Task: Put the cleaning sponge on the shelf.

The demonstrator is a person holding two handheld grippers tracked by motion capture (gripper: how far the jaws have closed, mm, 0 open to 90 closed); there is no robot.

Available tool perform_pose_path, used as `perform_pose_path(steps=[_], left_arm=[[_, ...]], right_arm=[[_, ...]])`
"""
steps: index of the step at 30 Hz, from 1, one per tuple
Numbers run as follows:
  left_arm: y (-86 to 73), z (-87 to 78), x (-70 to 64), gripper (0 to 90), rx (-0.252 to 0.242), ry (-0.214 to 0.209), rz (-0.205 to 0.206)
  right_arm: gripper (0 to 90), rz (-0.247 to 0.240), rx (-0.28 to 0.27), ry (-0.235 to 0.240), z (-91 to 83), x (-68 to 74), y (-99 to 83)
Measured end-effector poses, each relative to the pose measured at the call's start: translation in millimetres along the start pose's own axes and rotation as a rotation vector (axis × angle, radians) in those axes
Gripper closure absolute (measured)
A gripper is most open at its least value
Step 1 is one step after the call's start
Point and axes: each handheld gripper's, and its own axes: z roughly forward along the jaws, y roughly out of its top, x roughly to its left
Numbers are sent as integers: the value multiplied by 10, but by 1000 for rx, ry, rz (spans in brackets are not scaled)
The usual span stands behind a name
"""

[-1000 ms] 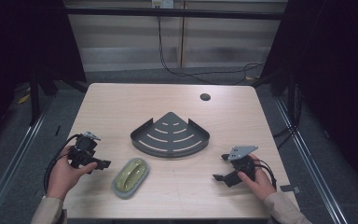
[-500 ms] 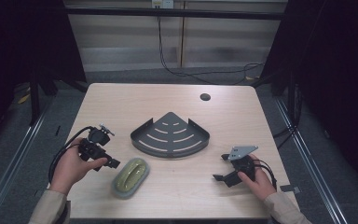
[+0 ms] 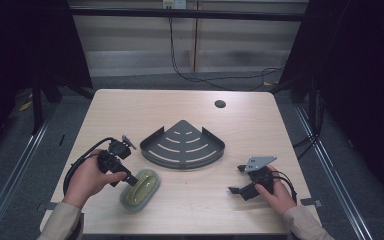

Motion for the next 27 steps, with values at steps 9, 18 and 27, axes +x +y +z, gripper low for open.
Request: perform_pose_path(steps=[9, 18, 27], left_arm=[[116, 80, -134, 372, 40, -41, 19], [149, 186, -173, 524, 76, -27, 14], [178, 167, -171, 716, 100, -33, 31]], right_arm=[[106, 0, 0, 0, 0, 0, 0], [106, 1, 0, 0, 0, 1, 0], [106, 1, 0, 0, 0, 0, 0]])
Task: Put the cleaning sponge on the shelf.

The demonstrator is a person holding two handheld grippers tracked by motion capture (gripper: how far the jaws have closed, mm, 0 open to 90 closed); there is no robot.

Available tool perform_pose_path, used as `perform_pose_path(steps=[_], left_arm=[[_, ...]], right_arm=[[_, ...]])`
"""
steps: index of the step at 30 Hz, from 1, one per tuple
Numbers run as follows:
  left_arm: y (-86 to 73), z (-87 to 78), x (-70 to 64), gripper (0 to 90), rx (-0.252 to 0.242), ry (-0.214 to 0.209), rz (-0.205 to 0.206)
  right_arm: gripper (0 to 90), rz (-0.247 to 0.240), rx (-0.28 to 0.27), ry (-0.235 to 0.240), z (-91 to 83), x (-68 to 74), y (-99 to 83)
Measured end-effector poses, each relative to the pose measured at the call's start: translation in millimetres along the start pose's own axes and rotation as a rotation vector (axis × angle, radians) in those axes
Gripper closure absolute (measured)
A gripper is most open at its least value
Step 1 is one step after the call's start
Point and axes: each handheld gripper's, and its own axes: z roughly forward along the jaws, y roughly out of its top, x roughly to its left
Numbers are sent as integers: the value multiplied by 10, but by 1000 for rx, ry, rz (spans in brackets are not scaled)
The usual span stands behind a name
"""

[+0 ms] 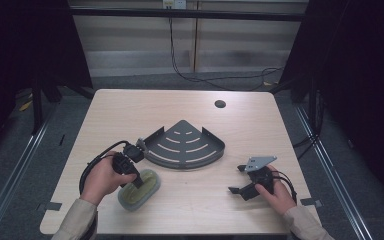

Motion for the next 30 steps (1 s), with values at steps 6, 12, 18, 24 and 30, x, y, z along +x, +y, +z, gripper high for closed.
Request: perform_pose_path(steps=[6, 12, 18, 24, 30], left_arm=[[11, -78, -12, 718, 0, 9, 21], [14, -159, 32, 719, -1, 3, 13], [23, -279, 76, 719, -8, 9, -5], [47, -397, 122, 719, -27, 13, -17], [95, -486, 147, 718, -36, 17, -20]], right_arm=[[106, -1, 0, 0, 0, -1, 0], [107, -1, 0, 0, 0, -1, 0], [106, -2, -1, 0, 0, -2, 0], [106, 0, 0, 0, 0, -1, 0], [106, -1, 0, 0, 0, -1, 0]])
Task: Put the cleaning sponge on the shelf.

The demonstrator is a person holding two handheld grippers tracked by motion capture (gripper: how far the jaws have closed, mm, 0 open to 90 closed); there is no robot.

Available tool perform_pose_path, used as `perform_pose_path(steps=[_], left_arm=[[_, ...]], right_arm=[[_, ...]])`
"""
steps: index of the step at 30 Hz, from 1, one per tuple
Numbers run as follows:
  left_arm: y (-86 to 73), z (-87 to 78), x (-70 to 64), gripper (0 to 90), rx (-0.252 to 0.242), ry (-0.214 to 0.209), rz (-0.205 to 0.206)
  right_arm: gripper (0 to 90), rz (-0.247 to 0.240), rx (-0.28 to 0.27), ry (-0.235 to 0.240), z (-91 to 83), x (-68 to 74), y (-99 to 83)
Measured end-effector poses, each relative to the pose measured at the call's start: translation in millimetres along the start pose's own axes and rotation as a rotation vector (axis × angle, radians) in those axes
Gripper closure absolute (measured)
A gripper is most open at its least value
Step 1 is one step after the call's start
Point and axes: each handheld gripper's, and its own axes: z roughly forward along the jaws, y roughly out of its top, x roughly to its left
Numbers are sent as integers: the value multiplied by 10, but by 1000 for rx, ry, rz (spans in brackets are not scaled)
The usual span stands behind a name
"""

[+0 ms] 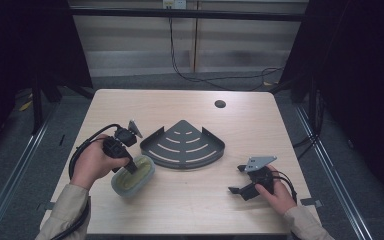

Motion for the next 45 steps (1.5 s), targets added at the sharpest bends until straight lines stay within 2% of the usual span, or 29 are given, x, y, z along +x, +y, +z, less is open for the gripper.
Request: perform_pose_path(steps=[33, 38, 45], left_arm=[[299, -272, 130, 718, -26, 13, -16], [379, -331, 146, 718, -25, 29, -9], [475, -374, 171, 718, -44, 25, -12]], right_arm=[[106, 1, -3, -2, 1, 0, 1], [106, 0, -3, -2, 1, -1, 1], [106, 0, -3, -2, 1, -1, 1]])
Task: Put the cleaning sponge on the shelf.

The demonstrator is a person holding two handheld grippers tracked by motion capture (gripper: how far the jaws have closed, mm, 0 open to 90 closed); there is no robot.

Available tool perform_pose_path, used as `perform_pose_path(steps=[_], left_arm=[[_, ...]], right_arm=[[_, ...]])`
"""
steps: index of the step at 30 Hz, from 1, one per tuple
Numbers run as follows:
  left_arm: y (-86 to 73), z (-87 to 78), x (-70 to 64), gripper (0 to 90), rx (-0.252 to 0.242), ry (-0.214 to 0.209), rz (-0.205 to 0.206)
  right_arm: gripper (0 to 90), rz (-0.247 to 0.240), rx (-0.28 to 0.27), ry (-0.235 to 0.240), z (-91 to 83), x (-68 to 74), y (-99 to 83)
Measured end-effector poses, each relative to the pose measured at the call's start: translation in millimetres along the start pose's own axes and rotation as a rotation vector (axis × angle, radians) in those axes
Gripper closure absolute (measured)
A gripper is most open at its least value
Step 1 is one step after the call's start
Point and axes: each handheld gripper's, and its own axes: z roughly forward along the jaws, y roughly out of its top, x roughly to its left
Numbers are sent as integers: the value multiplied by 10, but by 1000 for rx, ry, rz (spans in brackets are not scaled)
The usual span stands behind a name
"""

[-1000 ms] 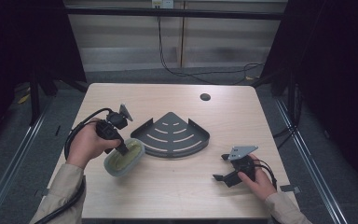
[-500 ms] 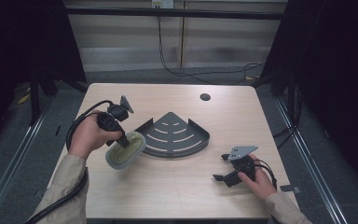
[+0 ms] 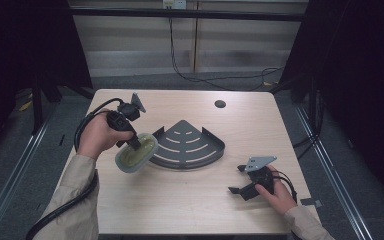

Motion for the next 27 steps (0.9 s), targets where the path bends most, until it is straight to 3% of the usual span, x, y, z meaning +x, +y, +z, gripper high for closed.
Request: perform_pose_path(steps=[27], left_arm=[[375, 63, 67, 718, -3, 2, 3]], right_arm=[[106, 0, 0, -4, -1, 0, 0]])
